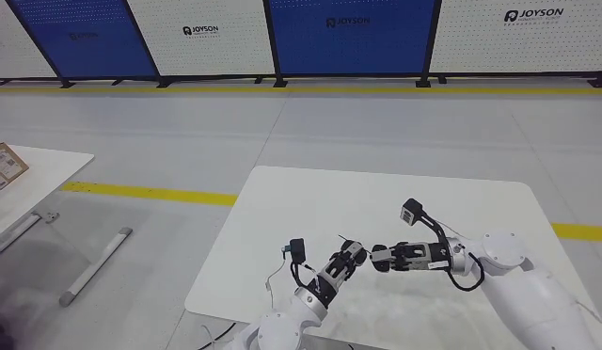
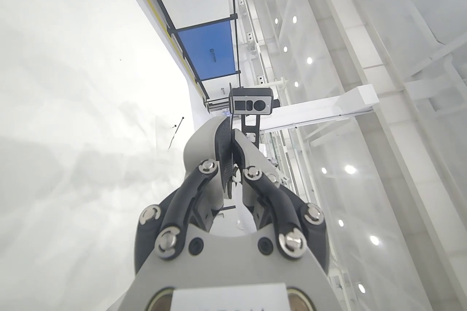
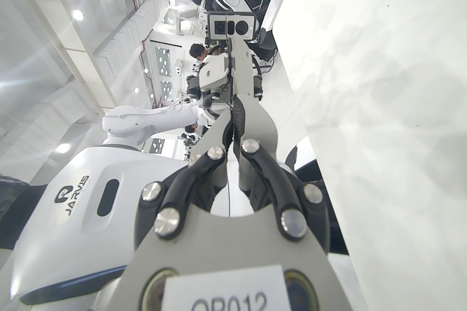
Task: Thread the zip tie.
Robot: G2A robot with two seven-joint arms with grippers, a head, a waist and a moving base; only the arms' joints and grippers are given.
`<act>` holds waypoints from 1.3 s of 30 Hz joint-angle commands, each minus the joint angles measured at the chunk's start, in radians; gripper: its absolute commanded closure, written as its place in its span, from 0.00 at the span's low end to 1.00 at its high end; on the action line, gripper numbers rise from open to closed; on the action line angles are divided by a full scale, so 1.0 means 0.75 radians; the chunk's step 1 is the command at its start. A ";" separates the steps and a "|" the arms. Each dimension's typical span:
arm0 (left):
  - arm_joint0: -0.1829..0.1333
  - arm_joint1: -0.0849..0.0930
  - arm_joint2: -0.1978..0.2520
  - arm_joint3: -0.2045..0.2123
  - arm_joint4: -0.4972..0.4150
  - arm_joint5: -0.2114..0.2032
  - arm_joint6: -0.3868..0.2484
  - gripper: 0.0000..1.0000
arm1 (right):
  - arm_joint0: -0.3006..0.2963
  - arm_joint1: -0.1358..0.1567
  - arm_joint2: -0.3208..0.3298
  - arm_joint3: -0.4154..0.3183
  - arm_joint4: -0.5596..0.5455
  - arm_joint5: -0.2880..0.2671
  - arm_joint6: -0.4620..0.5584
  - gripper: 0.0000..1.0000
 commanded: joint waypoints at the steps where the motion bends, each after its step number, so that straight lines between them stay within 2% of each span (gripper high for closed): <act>1: 0.007 -0.002 -0.001 -0.006 0.006 0.013 0.024 1.00 | -0.017 0.007 0.023 -0.012 0.006 -0.004 -0.005 0.00; 7: 0.025 -0.011 0.006 -0.035 0.051 0.109 0.148 1.00 | -0.090 0.043 0.129 -0.053 0.021 -0.034 -0.007 0.00; 11: 0.023 -0.024 0.034 -0.039 0.064 0.212 0.238 1.00 | -0.143 0.066 0.199 -0.100 0.016 -0.050 -0.032 0.00; 12: 0.018 -0.030 0.045 -0.041 0.056 0.233 0.264 1.00 | -0.158 0.073 0.219 -0.117 -0.013 -0.054 -0.081 0.00; 21: 0.018 -0.030 0.045 -0.041 0.056 0.233 0.264 1.00 | -0.162 0.075 0.222 -0.123 -0.026 -0.053 -0.093 0.00; 24: 0.018 -0.031 0.034 -0.058 0.011 0.232 0.229 1.00 | -0.162 0.075 0.222 -0.123 -0.026 -0.053 -0.093 0.00; 28: 0.057 -0.029 0.008 -0.173 -0.056 0.193 0.193 1.00 | -0.162 0.075 0.222 -0.123 -0.026 -0.053 -0.093 0.00; 30: 0.086 -0.027 -0.007 -0.261 -0.093 0.165 0.171 1.00 | -0.162 0.075 0.222 -0.123 -0.026 -0.053 -0.093 0.00; 32: 0.118 -0.026 -0.017 -0.348 -0.167 0.164 0.150 1.00 | -0.162 0.075 0.222 -0.123 -0.026 -0.053 -0.093 0.00; 36: 0.146 -0.028 -0.040 -0.489 -0.193 0.128 0.190 1.00 | -0.162 0.075 0.222 -0.123 -0.026 -0.053 -0.093 0.00; 38: 0.151 -0.030 -0.044 -0.520 -0.169 0.114 0.219 1.00 | -0.162 0.075 0.222 -0.123 -0.026 -0.053 -0.093 0.00; 39: 0.153 -0.031 -0.041 -0.522 -0.142 0.125 0.233 1.00 | -0.162 0.075 0.222 -0.123 -0.026 -0.053 -0.093 0.00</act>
